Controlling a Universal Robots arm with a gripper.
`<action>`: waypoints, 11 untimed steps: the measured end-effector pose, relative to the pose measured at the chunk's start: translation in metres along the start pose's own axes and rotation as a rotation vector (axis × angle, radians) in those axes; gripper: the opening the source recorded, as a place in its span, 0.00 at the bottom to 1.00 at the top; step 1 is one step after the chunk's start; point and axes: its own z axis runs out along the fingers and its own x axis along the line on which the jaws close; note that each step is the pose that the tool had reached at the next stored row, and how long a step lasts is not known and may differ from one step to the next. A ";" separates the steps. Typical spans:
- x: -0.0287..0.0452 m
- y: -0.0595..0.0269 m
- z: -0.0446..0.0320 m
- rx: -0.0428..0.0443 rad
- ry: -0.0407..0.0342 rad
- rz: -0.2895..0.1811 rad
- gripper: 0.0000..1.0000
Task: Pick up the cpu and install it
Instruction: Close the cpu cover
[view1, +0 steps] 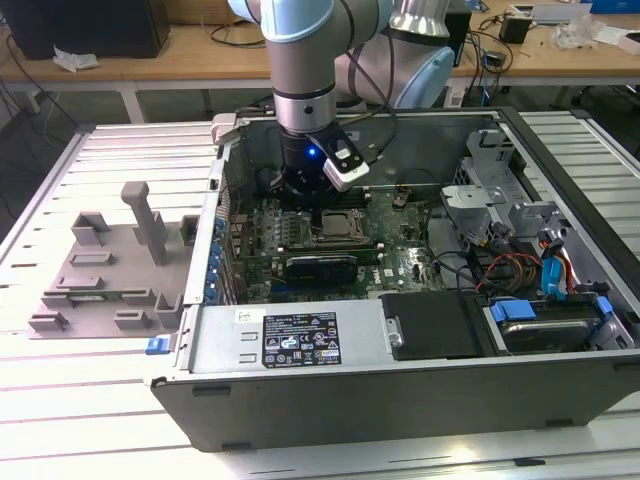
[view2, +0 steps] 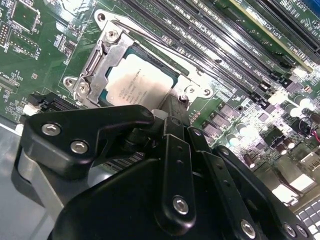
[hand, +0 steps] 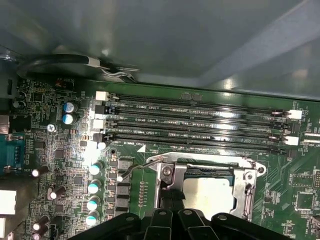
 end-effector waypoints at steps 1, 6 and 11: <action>0.0000 0.0002 0.0000 0.0000 -0.0001 0.000 0.11; -0.0023 0.0002 0.0002 0.0000 0.0001 0.000 0.11; -0.0068 -0.0001 0.0005 0.0000 0.0000 0.000 0.11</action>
